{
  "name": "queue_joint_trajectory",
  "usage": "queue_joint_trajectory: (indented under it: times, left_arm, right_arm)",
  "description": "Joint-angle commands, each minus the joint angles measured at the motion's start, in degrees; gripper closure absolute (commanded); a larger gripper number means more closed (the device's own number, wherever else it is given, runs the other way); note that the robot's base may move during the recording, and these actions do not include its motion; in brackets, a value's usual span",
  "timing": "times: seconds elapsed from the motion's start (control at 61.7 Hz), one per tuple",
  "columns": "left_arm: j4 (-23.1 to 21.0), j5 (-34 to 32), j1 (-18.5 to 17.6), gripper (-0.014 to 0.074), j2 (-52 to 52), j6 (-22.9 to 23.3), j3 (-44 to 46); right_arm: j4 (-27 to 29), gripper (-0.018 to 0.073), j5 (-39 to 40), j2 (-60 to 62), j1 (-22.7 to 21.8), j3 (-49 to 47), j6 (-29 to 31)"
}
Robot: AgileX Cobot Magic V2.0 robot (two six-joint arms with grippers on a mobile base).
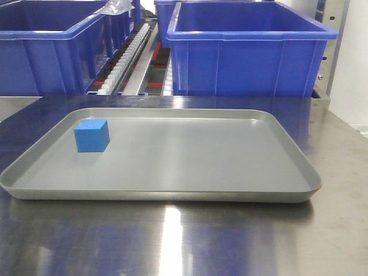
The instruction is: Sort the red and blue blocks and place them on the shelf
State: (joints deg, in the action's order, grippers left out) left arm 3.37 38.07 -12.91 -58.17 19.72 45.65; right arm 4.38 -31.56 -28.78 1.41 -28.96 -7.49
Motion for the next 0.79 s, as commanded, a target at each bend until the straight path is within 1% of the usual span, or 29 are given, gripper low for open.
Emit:
queue_joint_trajectory:
  times: [0.0,0.081,0.146,0.373,0.6,0.665,0.778]
  left_arm:
    - [-0.73,-0.65,-0.36,0.0074,-2.71,0.21,5.68]
    - [-0.73,0.78,-1.21,0.0074,-5.45,0.09,8.89]
    - [-0.73,0.89,-2.62,0.0074,-8.11,0.09,11.18]
    - [-0.63,0.89,-10.04,0.0074,-16.91,0.09,18.24]
    - [-0.19,0.65,-15.23,0.0074,-24.51,0.20,22.58]
    - [1.04,0.09,-16.22,0.0074,-26.03,1.55,23.19]
    - [3.59,-2.08,-17.35,0.0074,-28.02,5.36,23.61]
  right_arm:
    - [-0.41,0.0510,4.41,-0.08,-0.42,-1.64,0.12]
    - [-0.41,0.0510,4.41,-0.08,-0.42,-1.64,0.12]
    - [-0.41,0.0510,4.41,-0.08,-0.42,-1.64,0.12]
    - [-0.41,0.0510,4.41,-0.08,-0.42,-1.64,0.12]
    - [-0.41,0.0510,4.41,-0.08,-0.42,-1.64,0.12]
    - [-0.41,0.0510,4.41,-0.08,-0.42,-1.64,0.12]
    - [-0.41,0.0510,4.41,-0.08,-0.42,-1.64,0.12]
